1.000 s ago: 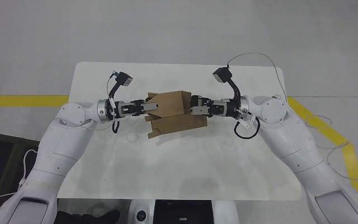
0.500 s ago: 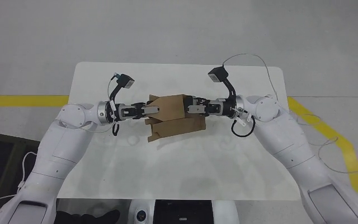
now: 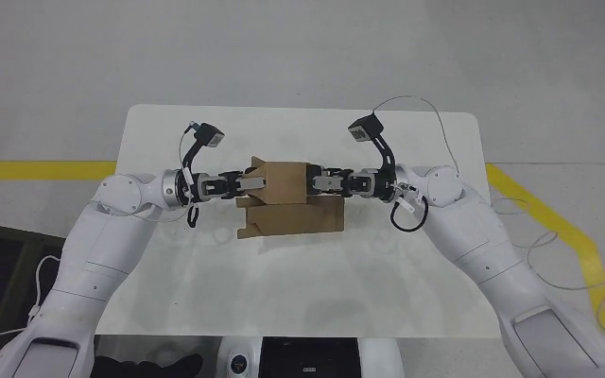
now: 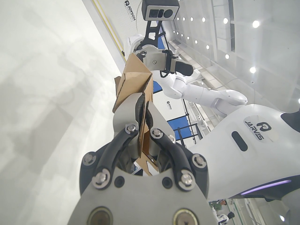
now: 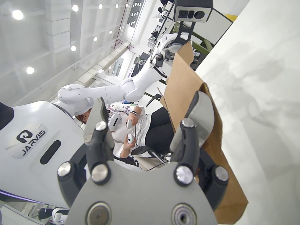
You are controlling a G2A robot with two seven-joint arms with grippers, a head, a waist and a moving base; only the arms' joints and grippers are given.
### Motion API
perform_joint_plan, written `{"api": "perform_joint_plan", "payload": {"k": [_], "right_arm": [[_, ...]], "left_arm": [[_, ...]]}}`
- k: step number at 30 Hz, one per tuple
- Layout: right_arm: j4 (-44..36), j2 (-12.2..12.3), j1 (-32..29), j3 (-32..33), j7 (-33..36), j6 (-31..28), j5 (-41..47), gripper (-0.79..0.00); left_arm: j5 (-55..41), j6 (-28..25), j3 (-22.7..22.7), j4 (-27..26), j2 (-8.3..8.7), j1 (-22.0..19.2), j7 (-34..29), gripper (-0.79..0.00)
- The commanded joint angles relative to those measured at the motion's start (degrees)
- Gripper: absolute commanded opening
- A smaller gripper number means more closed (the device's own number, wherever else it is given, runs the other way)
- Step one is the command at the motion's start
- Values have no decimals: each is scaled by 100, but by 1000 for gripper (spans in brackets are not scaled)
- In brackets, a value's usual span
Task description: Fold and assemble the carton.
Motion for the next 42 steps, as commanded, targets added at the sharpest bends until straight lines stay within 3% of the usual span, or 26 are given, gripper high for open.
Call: {"api": "perform_joint_plan", "payload": {"k": [1, 22, 27, 35, 37, 40, 42], "right_arm": [[14, -6, -4, 5, 66, 65, 48, -388], [282, -93, 215, -41, 321, 320, -370, -413], [342, -119, 219, -54, 329, 328, -437, -579], [405, -181, 275, -108, 374, 373, -560, -613], [438, -195, 290, -109, 377, 377, -581, -646], [478, -215, 306, -103, 367, 367, -624, -776], [496, -225, 313, -99, 373, 373, -653, -785]], "left_arm": [[-5, -3, -1, 9, 0, 3, 4, -785], [-8, 35, 64, -84, 3, 19, -35, -785], [9, 27, 90, -65, 1, 9, -27, -785], [7, 4, 146, -35, -14, 1, -4, -785], [6, 5, 158, -46, -16, 4, -5, -742], [-10, 4, 167, -62, -18, 8, -4, -674], [-22, 11, 170, -59, -19, 10, -11, -656]]}}
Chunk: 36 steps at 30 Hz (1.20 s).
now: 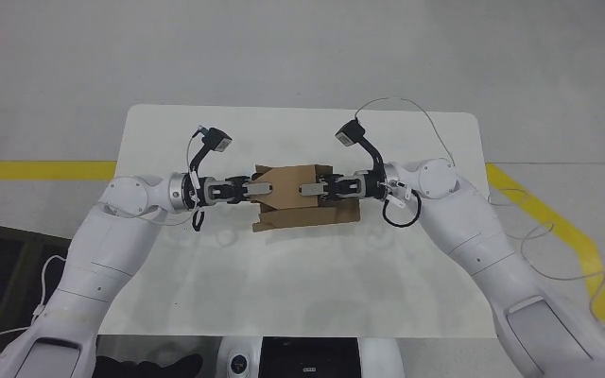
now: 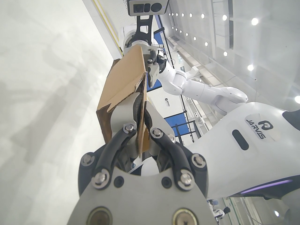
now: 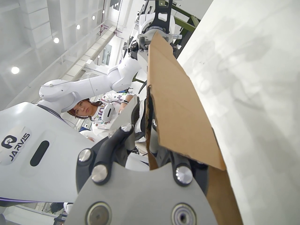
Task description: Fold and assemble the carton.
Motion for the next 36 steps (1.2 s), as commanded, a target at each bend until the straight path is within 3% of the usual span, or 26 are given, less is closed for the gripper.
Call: {"api": "perform_joint_plan", "payload": {"k": [1, 4, 5, 7, 25, 36], "right_arm": [[16, -9, 3, 7, 6, 6, -16, -785], [47, -17, -3, 29, 12, 12, -46, -785], [61, -18, -4, 39, 15, 15, -61, -785], [87, -21, -4, 59, 19, 19, -98, -785], [46, -33, -67, 176, -376, 348, -858, -785], [-114, -87, -107, 170, -541, 453, -1013, -785]], "left_arm": [[-15, 6, 1, 4, 0, 1, -6, -631], [-15, 2, -9, -4, 4, 9, -2, -508], [-17, 6, -18, -6, 7, 10, -6, -422], [-62, 14, -48, 1, 13, 15, -14, 0], [-1349, 899, -321, -242, -11, 218, -157, 0], [-1429, 1186, -340, -596, -55, 360, -25, 0]]}}
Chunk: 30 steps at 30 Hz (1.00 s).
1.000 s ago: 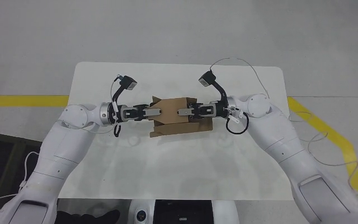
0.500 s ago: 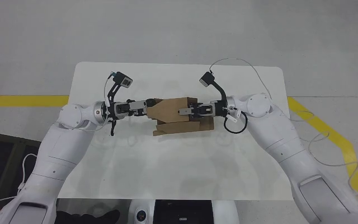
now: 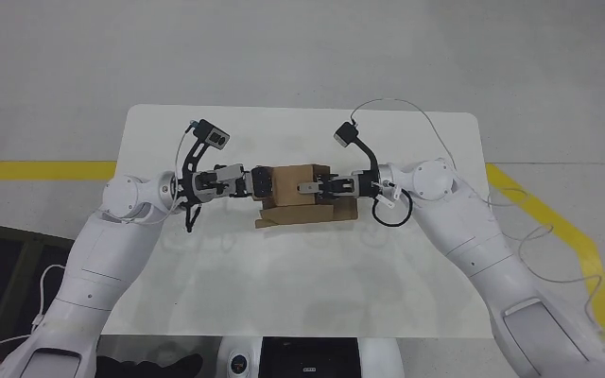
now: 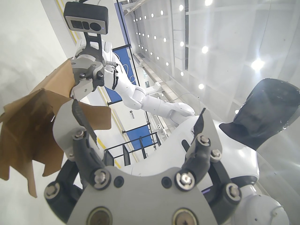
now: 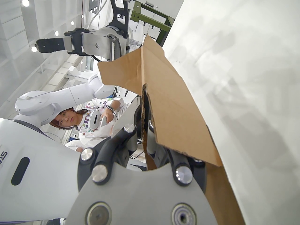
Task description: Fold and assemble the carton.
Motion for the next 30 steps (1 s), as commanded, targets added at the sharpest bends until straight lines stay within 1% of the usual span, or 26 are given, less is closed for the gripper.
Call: {"api": "perform_joint_plan", "payload": {"k": [1, 9, 20, 25, 30], "right_arm": [[-31, -9, 6, 3, -10, 9, -14, -785], [-175, -35, -1, 34, -28, 35, -83, -785], [-251, -53, -53, 98, -15, 71, -130, -785], [-235, -44, -94, 172, -17, 89, -146, -785], [-226, -27, -137, 270, -21, 115, -136, -785]], "left_arm": [[42, 13, 23, -23, -13, 2, 21, 0], [229, -49, 136, -40, -73, -18, 73, 0], [491, -171, 174, -99, -123, -38, 57, 0], [400, -149, 65, -14, -121, -13, -13, 0], [140, -164, -176, 32, -105, 35, -29, 0]]}}
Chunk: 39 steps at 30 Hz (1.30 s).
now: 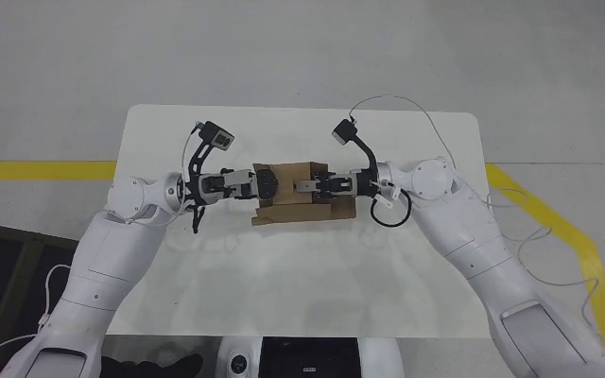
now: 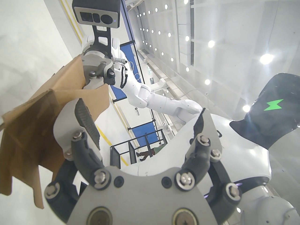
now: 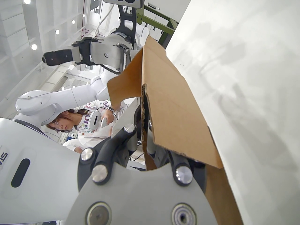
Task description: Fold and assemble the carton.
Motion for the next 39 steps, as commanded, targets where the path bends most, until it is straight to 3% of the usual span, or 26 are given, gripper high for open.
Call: {"api": "perform_joint_plan", "payload": {"k": [1, 9, 23, 39], "right_arm": [[17, 17, -10, 65, 14, 13, -6, -785], [-92, 66, -139, 233, 63, 36, -14, -785], [-145, -9, -104, 138, 129, -42, 67, -785], [-160, 4, -161, 258, -50, 5, -231, -785]], "left_arm": [[-132, 17, -131, 35, 14, 32, -41, 0], [30, -129, -543, 213, 80, 87, -232, 0], [443, -409, -520, 841, 37, -124, -51, 0], [342, -207, -535, 404, 35, 166, -328, 0]]}}
